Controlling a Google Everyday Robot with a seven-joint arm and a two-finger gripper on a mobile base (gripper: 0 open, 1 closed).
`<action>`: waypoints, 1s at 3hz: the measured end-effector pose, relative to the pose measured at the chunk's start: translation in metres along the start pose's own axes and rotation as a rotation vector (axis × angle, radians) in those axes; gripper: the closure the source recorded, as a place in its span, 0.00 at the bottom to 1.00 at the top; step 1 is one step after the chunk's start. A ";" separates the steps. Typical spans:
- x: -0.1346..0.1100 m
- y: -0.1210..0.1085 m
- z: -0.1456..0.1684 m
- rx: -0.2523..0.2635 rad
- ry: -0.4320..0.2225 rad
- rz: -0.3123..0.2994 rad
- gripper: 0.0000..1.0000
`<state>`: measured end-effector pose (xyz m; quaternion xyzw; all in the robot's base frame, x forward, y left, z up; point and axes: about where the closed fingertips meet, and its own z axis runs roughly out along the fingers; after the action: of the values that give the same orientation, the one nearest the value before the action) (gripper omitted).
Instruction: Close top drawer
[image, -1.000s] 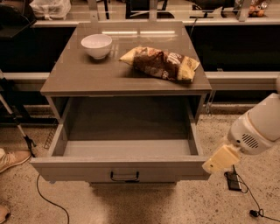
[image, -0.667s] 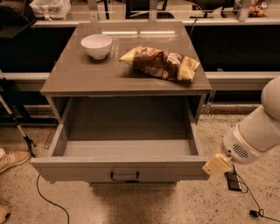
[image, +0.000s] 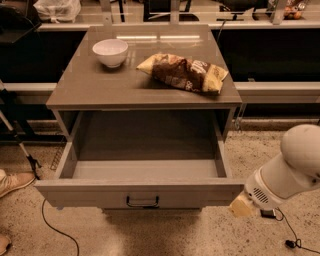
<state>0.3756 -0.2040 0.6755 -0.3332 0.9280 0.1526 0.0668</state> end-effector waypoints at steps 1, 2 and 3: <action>-0.011 -0.018 0.035 0.022 -0.027 0.039 1.00; -0.033 -0.032 0.055 0.031 -0.063 0.038 1.00; -0.033 -0.033 0.055 0.031 -0.063 0.038 1.00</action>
Offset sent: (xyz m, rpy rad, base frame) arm 0.1341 0.0385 -0.0772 0.0716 -0.1538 -0.0737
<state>0.4232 -0.1900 0.6237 -0.3097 0.9338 0.1499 0.0985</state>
